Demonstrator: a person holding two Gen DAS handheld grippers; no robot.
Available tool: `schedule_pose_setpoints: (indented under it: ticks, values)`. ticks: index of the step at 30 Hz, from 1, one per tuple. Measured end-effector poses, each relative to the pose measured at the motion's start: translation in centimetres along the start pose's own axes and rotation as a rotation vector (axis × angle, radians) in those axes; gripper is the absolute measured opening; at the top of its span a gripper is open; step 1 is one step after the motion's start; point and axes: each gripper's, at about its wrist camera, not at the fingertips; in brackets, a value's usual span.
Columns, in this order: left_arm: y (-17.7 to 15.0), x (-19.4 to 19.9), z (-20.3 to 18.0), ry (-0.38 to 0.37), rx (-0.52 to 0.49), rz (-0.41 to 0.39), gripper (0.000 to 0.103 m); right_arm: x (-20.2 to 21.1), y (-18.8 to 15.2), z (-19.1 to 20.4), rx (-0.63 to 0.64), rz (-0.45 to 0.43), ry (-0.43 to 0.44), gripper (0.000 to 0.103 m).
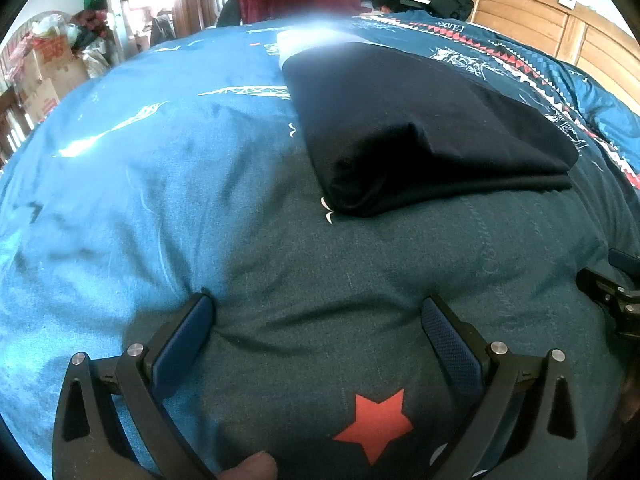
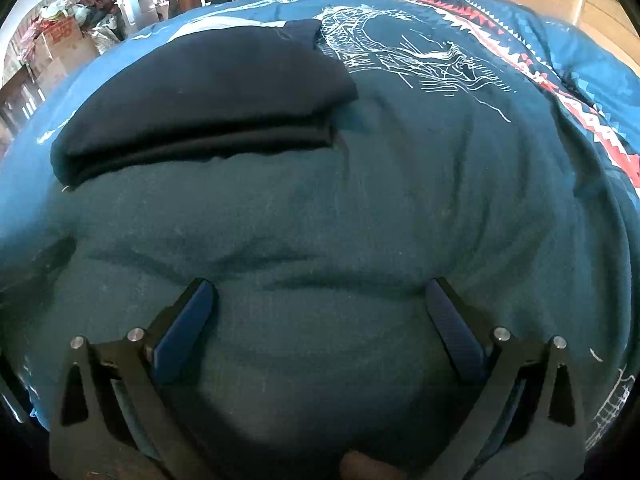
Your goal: Fold large clothes
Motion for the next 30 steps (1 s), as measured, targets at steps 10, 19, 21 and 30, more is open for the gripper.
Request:
schedule_pose_setpoints:
  ticks: [10,19,21,30]
  values:
    - [0.0,0.1,-0.1,0.000,0.002,-0.001,0.103,0.0,0.0,-0.1,-0.001,0.000,0.001,0.103]
    - [1.2,-0.1,-0.6,0.028,-0.009,0.054,0.103,-0.3,1.2,0.0,0.050,0.027,0.013,0.103]
    - [2.0,-0.3,-1.1,0.041,0.001,0.041,0.103,-0.5,1.0,-0.5,0.023,0.014,0.020,0.103]
    - [1.1,-0.6,-1.0,0.039,0.019,-0.007,0.103,-0.4,0.8,-0.5,0.021,-0.002,0.031,0.103]
Point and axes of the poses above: each gripper's, at about its wrist camera, not at the fingertips, and x roughly against the way its jaws point, z to its left, y to its top, and after that the axes turned 8 degrees about -z, right-handed
